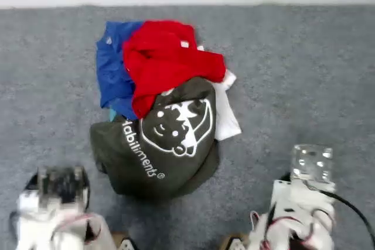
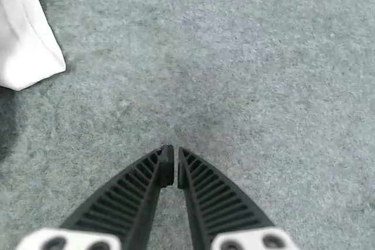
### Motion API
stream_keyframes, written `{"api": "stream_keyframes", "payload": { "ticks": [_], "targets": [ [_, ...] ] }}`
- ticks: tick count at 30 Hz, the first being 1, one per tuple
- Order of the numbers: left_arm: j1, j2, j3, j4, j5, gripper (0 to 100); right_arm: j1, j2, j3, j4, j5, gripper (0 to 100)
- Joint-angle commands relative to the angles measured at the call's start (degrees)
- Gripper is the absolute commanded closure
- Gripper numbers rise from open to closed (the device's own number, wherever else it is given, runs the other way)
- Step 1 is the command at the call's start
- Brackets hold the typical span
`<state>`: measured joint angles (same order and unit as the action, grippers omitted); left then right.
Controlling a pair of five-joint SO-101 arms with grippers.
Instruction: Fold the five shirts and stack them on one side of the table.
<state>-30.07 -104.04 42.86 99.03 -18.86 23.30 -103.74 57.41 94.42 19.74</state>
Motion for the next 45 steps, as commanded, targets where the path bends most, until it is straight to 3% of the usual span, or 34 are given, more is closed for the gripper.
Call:
{"api": "stream_keyframes", "payload": {
  "ticks": [1, 22, 28, 33, 38, 45],
  "targets": [
    [-0.88, -0.09, -5.23, 1.41, -0.62, 79, 0.75, -0.13, -1.85, -0.92, -0.62, 96.9],
    [-0.79, 0.18, -5.23, 1.41, -0.62, 79, 0.92, -0.22, -2.11, -0.92, -0.53, 96.6],
    [-0.97, 1.49, -13.49, -0.88, -1.05, 79, 1.01, -0.04, -16.18, -1.54, -0.53, 96.5],
    [-0.97, 14.77, -30.20, 1.49, -0.53, 79, 1.10, 0.13, -31.91, -3.65, -0.53, 96.5],
    [-0.70, 32.35, -44.18, 1.58, 4.40, 79, 2.77, 6.11, -38.15, -4.09, -0.70, 96.5],
    [-0.62, 48.53, -47.34, 1.58, 7.12, 79, 12.18, 19.91, -41.41, -2.07, -0.62, 96.5]
  ]
}}
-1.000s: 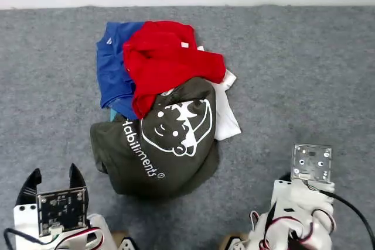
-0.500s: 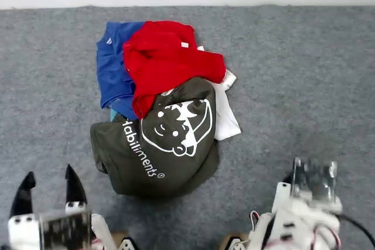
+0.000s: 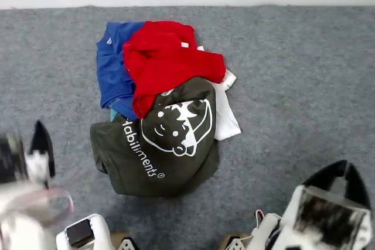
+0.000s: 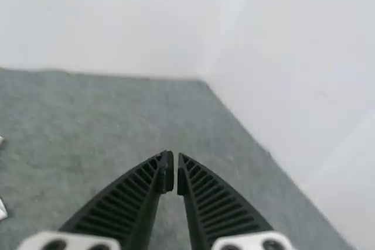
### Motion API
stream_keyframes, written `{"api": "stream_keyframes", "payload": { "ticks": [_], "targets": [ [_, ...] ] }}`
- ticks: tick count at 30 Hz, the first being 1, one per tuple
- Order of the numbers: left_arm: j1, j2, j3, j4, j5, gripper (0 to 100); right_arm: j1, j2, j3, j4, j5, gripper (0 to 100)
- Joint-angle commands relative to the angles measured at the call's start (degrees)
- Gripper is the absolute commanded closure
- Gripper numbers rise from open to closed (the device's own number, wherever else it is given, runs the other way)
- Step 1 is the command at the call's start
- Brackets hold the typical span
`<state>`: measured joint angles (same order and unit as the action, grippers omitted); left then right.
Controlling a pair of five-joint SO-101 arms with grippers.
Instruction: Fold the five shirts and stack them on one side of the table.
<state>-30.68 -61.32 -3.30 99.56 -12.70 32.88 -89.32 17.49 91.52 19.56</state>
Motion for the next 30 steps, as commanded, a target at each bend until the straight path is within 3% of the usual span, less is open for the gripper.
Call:
{"api": "stream_keyframes", "payload": {
  "ticks": [1, 6, 13, 19, 25, 30],
  "targets": [
    [0.00, 7.30, -1.19, 0.97, 0.97, 79, 2.86, 6.55, -1.67, 1.54, -0.44, 96.5],
    [0.44, 13.98, -1.19, 0.97, 0.97, 79, 2.95, 8.13, -1.85, 2.33, -0.44, 96.5],
    [13.36, 16.53, -1.36, 0.35, 3.25, 79, 3.12, 7.87, -1.85, 1.98, -0.44, 96.5],
    [20.92, 34.55, -2.42, -0.88, 4.75, 79, 3.12, 10.68, -1.85, 2.51, -0.44, 96.5],
    [28.66, 55.65, -19.82, -0.97, 4.57, 79, 3.12, 12.00, -1.85, 2.51, 0.00, 96.5],
    [35.08, 73.41, -32.66, 1.05, 1.76, 72, 3.12, 12.00, -1.76, 2.59, 5.01, 96.6]
  ]
}}
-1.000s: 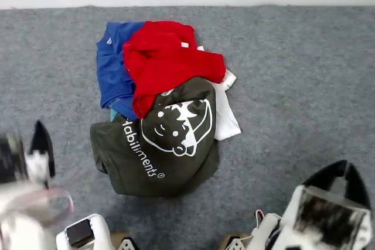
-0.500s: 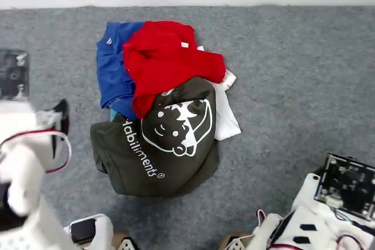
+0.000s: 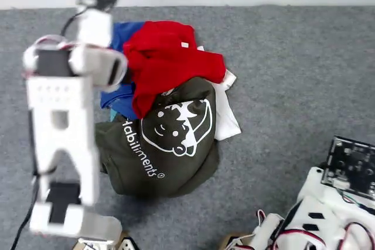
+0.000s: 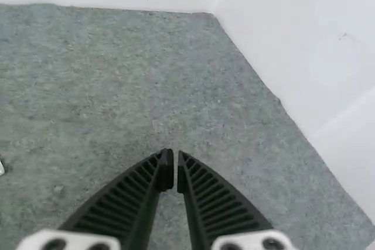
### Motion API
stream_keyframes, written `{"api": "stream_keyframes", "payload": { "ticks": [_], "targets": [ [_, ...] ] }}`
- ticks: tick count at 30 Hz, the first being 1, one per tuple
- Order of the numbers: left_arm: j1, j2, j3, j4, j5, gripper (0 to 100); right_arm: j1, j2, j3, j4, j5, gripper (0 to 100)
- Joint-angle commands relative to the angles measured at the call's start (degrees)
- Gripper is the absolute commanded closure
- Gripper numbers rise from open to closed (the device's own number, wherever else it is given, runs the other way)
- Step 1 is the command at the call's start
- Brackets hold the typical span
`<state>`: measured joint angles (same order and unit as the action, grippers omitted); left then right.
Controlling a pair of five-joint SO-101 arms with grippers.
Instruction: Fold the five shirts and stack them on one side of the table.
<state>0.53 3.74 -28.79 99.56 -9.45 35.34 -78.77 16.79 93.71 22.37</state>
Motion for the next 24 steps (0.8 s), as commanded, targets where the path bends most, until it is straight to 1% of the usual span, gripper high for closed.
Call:
{"api": "stream_keyframes", "payload": {
  "ticks": [1, 4, 6, 13, 18, 21, 24],
  "targets": [
    [4.92, 11.34, -8.75, 1.05, -1.85, 72, 0.66, 1.45, -1.05, 0.40, 2.29, 96.7],
    [7.38, 19.60, -13.14, 0.97, -4.75, 72, 0.66, 1.45, -1.05, 1.80, 2.29, 96.8],
    [7.65, 25.14, -15.78, 0.70, -6.42, 72, 0.66, 1.45, -1.05, 2.77, 2.29, 96.9],
    [5.71, 47.38, -30.20, 0.53, -6.95, 72, 0.66, 1.36, -1.05, 3.38, 2.11, 96.9],
    [5.10, 61.98, -39.69, 0.70, -9.23, 72, 0.57, 1.36, -1.05, 3.47, 2.02, 96.9],
    [5.01, 66.99, -45.14, 1.05, -9.41, 72, 0.57, 1.36, -1.05, 3.47, 1.93, 96.9],
    [5.45, 66.55, -47.34, 1.05, -9.49, 77, 0.57, 1.36, -0.97, 3.47, 1.93, 96.9]
  ]
}}
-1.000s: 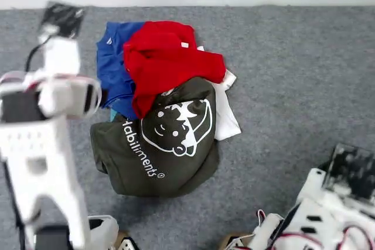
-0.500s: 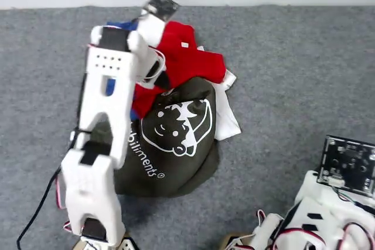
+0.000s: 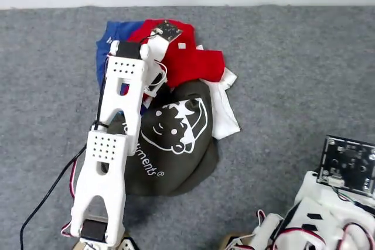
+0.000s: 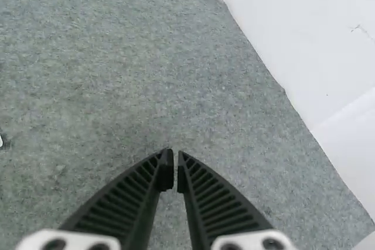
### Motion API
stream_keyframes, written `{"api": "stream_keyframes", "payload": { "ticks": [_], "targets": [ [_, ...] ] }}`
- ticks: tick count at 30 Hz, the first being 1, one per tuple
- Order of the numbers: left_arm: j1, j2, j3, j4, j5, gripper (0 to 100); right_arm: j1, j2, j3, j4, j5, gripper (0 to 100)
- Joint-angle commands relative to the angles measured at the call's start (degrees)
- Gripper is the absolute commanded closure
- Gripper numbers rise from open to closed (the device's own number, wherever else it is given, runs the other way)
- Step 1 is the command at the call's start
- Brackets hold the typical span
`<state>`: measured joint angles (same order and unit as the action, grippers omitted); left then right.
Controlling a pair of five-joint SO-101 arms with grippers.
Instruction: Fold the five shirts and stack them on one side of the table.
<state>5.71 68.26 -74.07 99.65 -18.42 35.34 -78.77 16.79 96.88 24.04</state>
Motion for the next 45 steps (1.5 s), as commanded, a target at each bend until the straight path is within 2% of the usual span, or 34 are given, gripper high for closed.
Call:
{"api": "stream_keyframes", "payload": {
  "ticks": [1, 6, 12, 17, 32, 35, 40, 45],
  "targets": [
    [0.35, 2.02, -2.15, 0.97, -0.62, 80, 0.57, 1.27, -0.88, 0.40, 0.26, 96.9],
    [-1.41, 2.02, -4.79, 0.79, -0.62, 99, 0.48, -1.01, -0.70, 1.19, 0.26, 96.9],
    [-8.26, 0.35, -14.02, 0.97, -0.26, 99, 0.48, -8.48, 0.26, 1.01, 0.26, 96.9],
    [-16.53, -7.47, -17.19, 0.97, -0.26, 99, 0.57, -12.53, 8.18, 0.57, 0.35, 96.9],
    [-52.22, -34.90, -17.27, 0.97, -0.26, 99, 0.57, -15.78, 13.27, 0.48, 0.26, 96.9],
    [-57.58, -38.59, -17.27, 0.97, -0.26, 99, 0.57, -15.78, 13.27, 0.48, 0.26, 96.9],
    [-59.25, -42.11, -17.27, 0.97, -0.26, 99, 0.57, -15.78, 13.27, 0.48, 0.26, 96.9],
    [-56.97, -43.16, -16.66, 0.88, -0.18, 99, 0.57, -15.78, 13.27, 0.48, 0.26, 96.9]
  ]
}}
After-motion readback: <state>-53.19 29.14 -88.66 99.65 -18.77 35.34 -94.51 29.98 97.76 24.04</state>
